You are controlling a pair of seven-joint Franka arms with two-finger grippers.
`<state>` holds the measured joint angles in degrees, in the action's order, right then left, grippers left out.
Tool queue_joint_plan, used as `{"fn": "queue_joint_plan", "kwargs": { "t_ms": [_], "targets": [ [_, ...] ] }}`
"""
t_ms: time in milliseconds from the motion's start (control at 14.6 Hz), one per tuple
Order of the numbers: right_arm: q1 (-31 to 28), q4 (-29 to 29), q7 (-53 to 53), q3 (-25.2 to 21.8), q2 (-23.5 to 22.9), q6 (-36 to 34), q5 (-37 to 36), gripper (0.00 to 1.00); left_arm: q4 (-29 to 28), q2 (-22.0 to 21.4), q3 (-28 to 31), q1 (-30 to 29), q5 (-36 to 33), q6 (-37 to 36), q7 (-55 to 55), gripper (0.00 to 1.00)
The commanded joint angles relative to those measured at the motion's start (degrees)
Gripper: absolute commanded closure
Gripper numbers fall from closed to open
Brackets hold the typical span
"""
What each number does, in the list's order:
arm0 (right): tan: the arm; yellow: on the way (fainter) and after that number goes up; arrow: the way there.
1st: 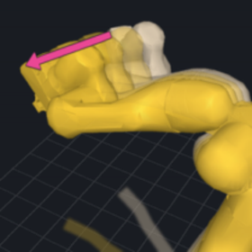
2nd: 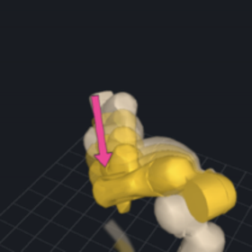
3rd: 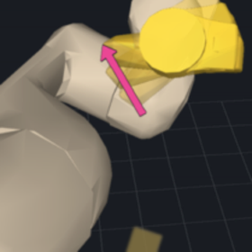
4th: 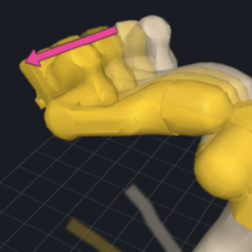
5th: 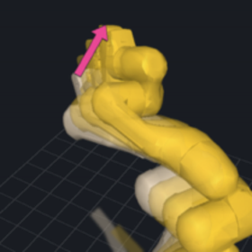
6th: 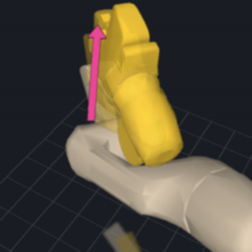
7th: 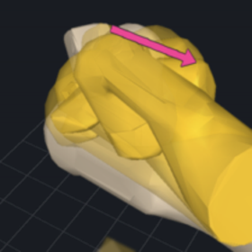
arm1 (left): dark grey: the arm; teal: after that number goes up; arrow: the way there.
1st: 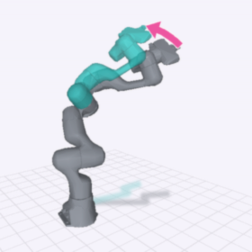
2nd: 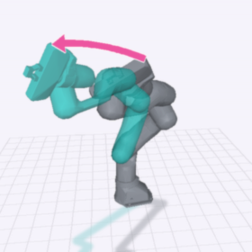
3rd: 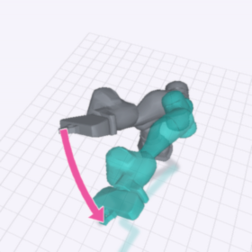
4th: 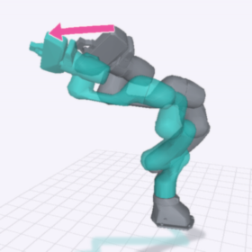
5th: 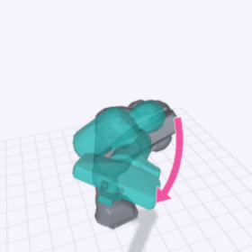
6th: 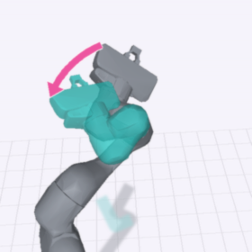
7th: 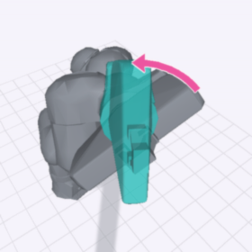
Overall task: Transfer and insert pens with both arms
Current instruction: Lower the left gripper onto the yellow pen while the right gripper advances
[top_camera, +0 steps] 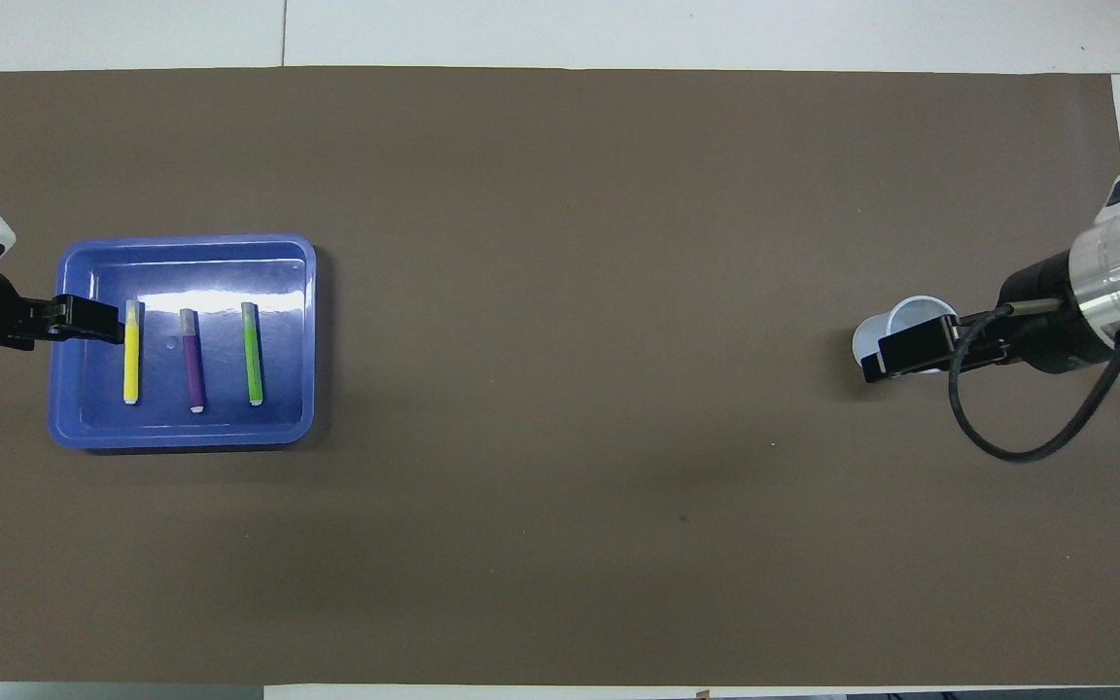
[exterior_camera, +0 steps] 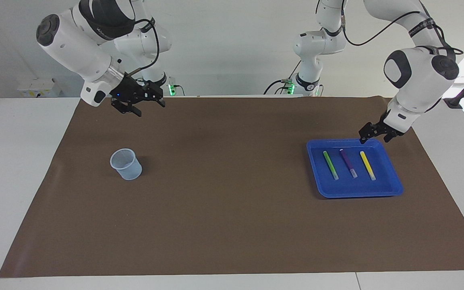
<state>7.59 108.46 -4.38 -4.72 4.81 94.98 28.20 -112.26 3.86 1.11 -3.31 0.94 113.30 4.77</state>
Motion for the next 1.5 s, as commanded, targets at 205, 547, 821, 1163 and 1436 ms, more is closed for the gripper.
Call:
{"fn": "queue_joint_plan", "kwargs": {
  "t_ms": [205,547,821,1163,1436],
  "targets": [
    [3.74,9.37,3.94,0.06,0.10,7.76,13.69,0.00,0.20,9.49,-0.41,-4.42,-0.51,9.83,3.56,0.01],
    [9.53,15.03,8.40,0.06,1.25,20.31,24.27,0.00,-2.96,10.29,-0.49,-5.31,-0.42,12.47,4.72,0.04],
    [13.59,15.38,12.29,0.06,-0.50,24.73,30.41,0.00,-3.23,11.78,-0.58,-4.61,-0.33,12.38,4.72,0.09],
    [12.71,15.38,7.20,-0.03,-0.77,25.87,30.43,0.00,-3.23,12.66,-0.50,-3.72,-0.33,12.91,4.81,0.23],
    [13.85,15.38,7.02,0.15,-0.60,26.05,30.60,0.00,-3.23,12.92,-0.41,-4.16,-0.33,13.35,5.16,0.31]
  ]
}}
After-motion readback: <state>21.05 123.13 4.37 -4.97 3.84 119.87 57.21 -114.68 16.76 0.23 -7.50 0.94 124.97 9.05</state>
